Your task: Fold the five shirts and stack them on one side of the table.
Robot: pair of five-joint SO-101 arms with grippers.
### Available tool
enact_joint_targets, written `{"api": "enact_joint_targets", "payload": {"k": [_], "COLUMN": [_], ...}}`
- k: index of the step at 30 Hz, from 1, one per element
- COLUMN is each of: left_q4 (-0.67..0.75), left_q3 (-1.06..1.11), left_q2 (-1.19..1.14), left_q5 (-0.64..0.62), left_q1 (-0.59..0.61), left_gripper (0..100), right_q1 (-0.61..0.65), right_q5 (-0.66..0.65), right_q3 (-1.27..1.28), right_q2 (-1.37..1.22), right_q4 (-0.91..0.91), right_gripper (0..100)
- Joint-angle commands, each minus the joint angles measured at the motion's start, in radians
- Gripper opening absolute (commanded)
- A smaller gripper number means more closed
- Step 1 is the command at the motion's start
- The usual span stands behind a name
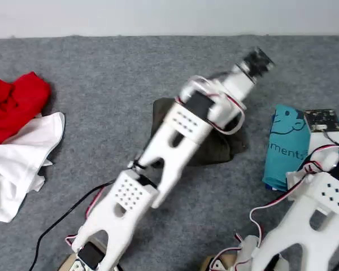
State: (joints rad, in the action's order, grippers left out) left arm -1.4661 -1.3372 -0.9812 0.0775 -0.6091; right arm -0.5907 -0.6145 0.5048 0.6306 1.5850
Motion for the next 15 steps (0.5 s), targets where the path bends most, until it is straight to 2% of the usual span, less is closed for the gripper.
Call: {"api": "enact_joint_targets", "payload": {"k": [1,6,11,15], "left_q4": [-0.115,-0.292,-0.293,-0.293], "left_q3": [-0.048,-0.044,0.015,0.183], "left_q2": [0.149,0.218,0.333,0.465], "left_q5": [0.009,0.011,0.008,0.008], "left_q1": [0.081,0.198,0.341,0.436], "left_gripper": [2,2,2,2], "right_q1": [-0.001,0.127,0.254,0.36], "right_q5": [-0.002,-0.002,0.077,0.126], "right_q3": [-0.014,-0.021,-0.103,-0.133], "right_q2": [0.035,0.035,0.024,0.024], "right_q4": [-0.042,-0.058,-0.082,-0.154], "right_gripper": [0.9,0.9,0.9,0.9]}}
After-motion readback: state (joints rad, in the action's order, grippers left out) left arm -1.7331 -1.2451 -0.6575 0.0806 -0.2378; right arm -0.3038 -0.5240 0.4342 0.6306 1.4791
